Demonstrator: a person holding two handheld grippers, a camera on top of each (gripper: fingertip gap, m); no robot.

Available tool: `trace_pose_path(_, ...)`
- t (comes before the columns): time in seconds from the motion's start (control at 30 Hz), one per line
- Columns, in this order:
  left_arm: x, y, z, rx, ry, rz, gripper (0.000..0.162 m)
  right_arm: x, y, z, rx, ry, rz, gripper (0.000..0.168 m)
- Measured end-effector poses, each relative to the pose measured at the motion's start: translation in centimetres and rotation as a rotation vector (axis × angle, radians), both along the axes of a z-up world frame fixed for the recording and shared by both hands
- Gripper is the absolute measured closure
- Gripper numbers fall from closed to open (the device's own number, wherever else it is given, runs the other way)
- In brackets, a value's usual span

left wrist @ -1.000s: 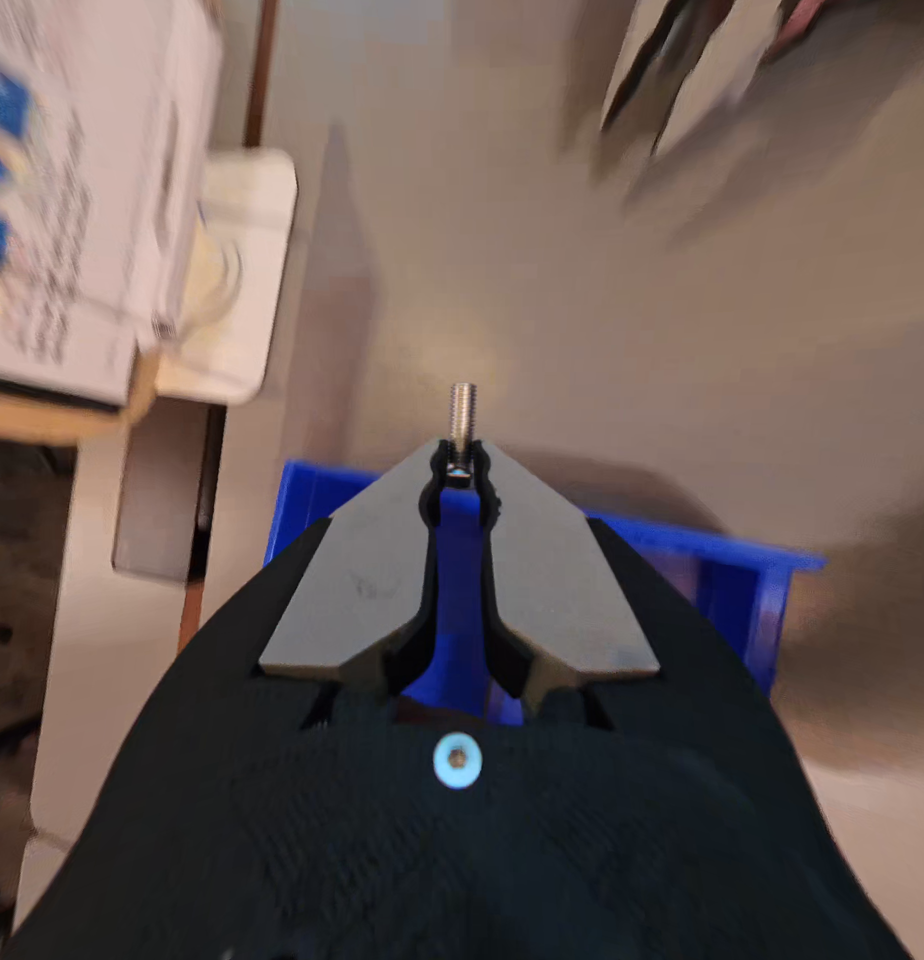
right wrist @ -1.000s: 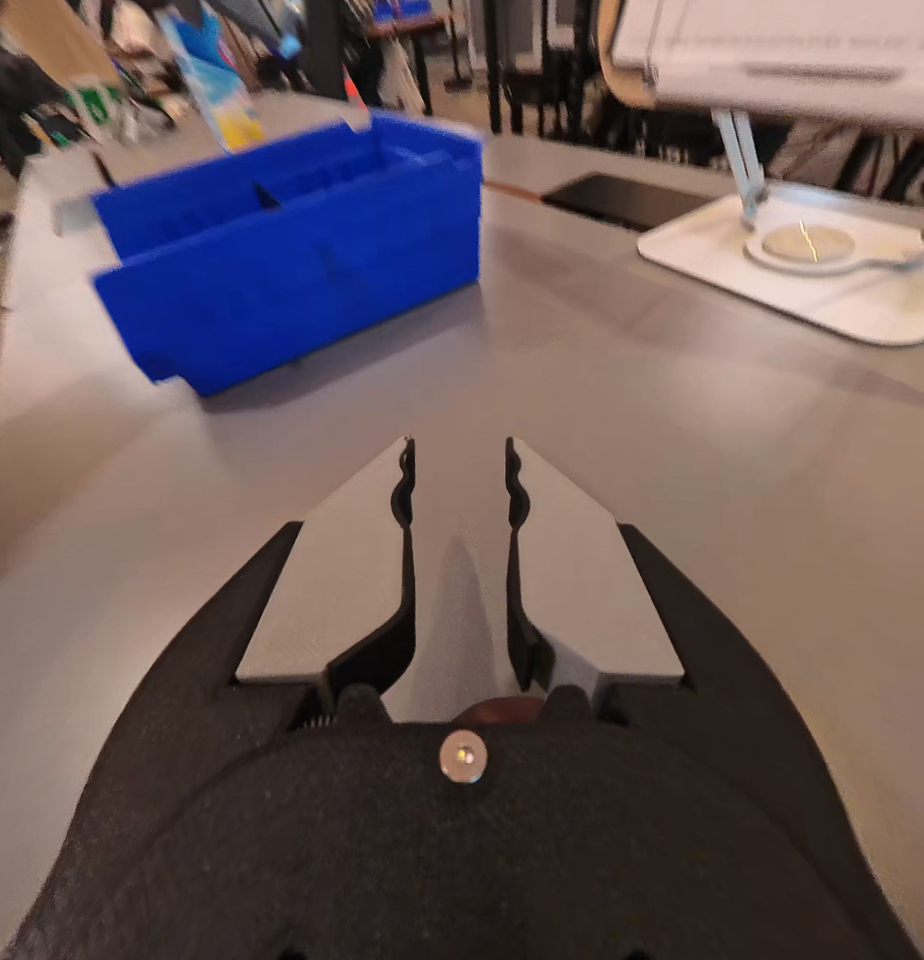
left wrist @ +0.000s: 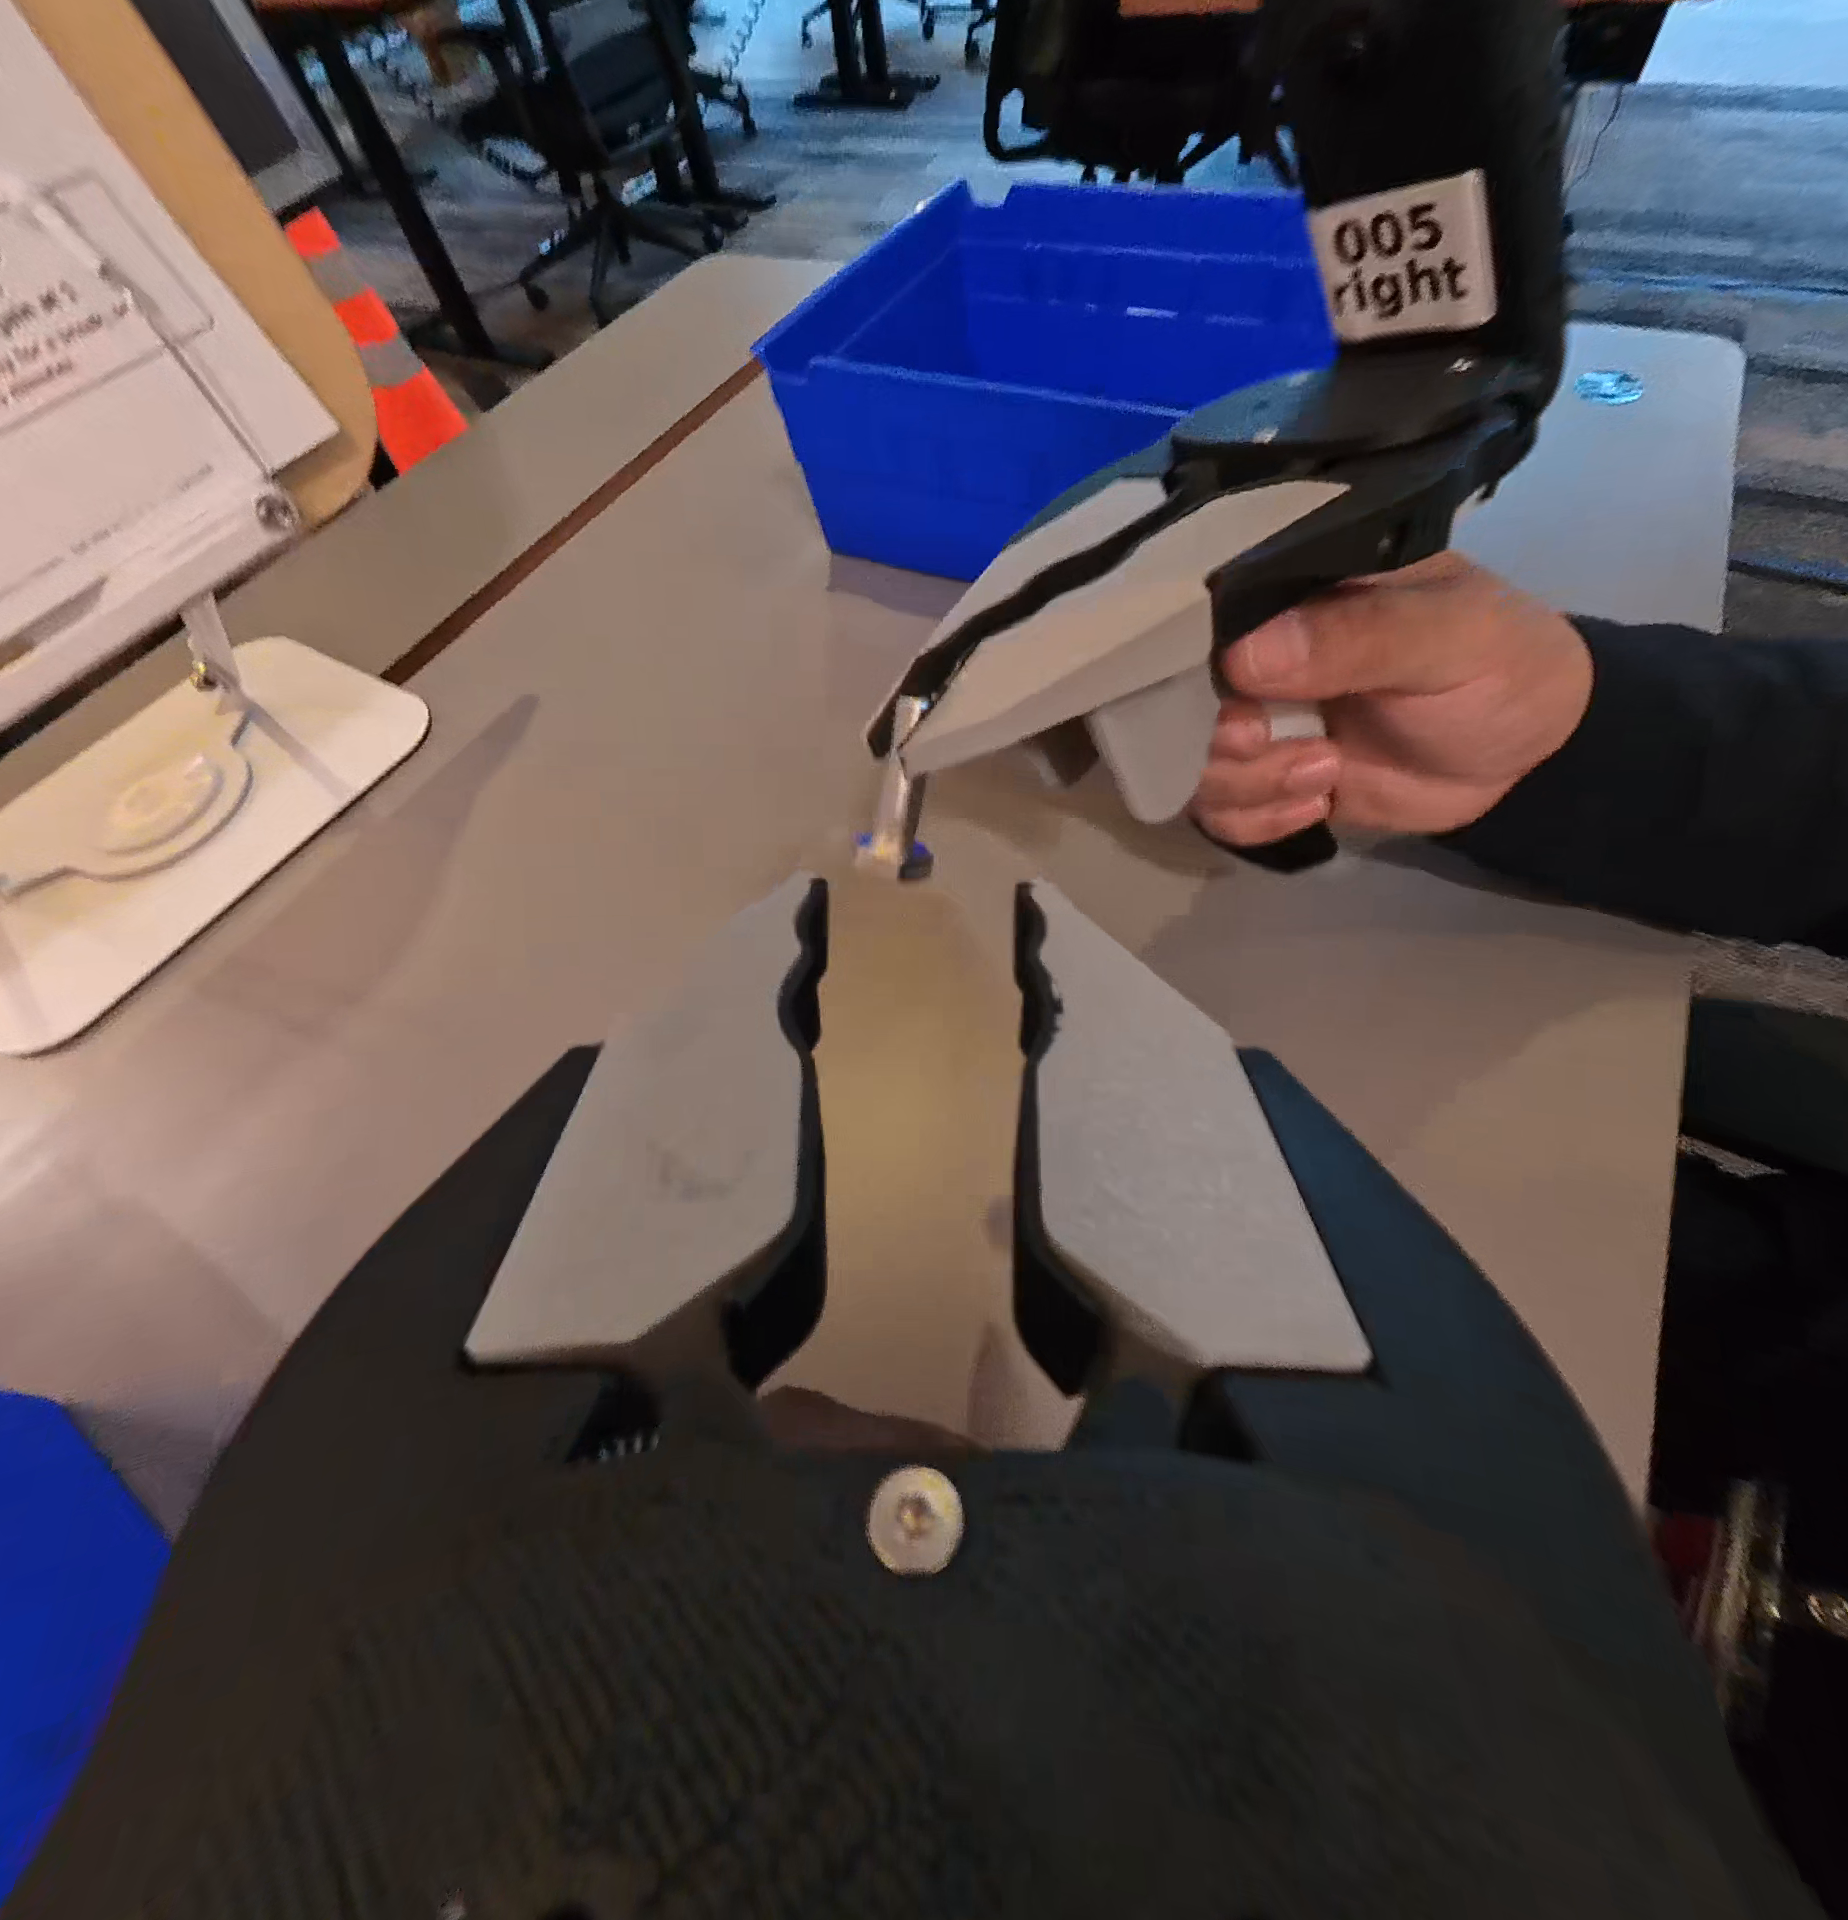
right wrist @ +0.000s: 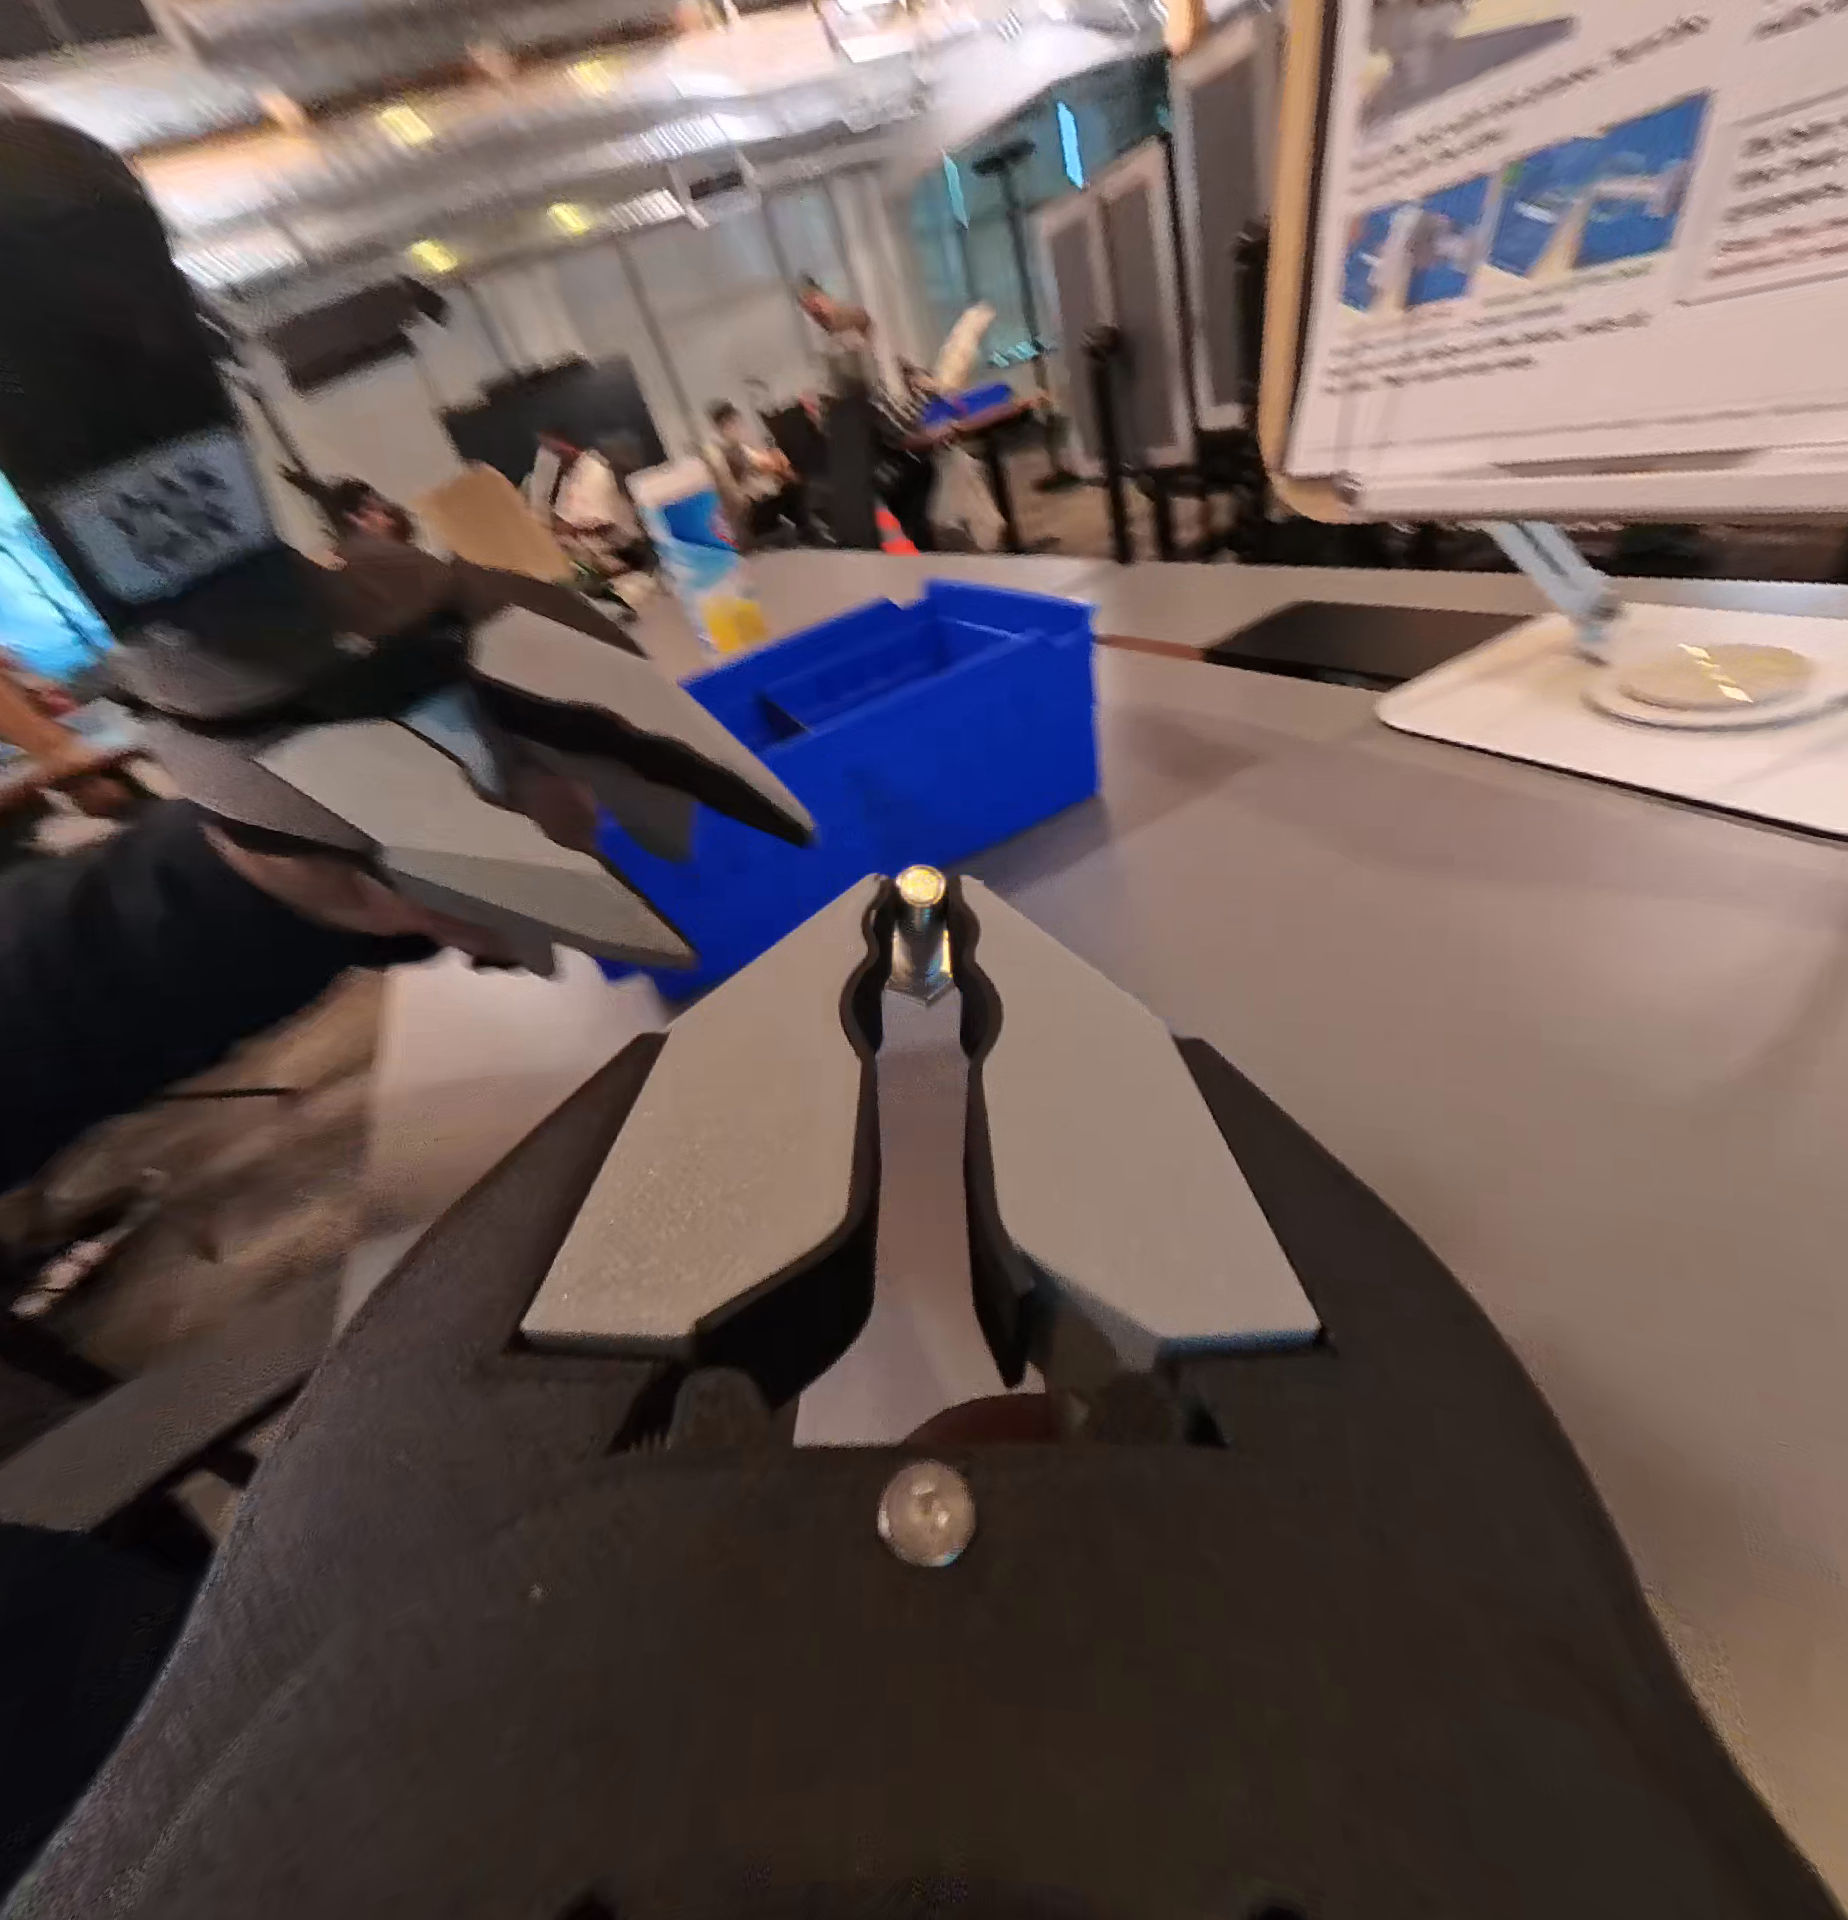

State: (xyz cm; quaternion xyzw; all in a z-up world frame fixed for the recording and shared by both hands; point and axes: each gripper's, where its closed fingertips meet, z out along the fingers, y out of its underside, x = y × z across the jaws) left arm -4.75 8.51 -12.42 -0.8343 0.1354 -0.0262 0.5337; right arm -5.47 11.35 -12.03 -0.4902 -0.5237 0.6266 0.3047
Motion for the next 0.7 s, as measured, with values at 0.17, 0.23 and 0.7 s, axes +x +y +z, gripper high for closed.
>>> trace_pose_path(0.17, -3.5, -3.6, 0.9, -0.095, 0.057, 0.058, 0.133, -0.7, 1.5, -3.4, 0.204, -0.176, -0.11, 0.162)
trace_pose_path(0.23, -6.1, -5.5, 1.6, -0.123, 0.089, 0.11, 0.138, -0.9, 1.2, -4.9, 0.251, -0.244, -0.103, 0.162)
trace_pose_path(0.7, -21.8, -15.0, -7.8, -0.459, 0.179, 0.37, 0.134, -1.9, -1.4, -10.6, 0.509, -0.376, 0.029, 0.162)
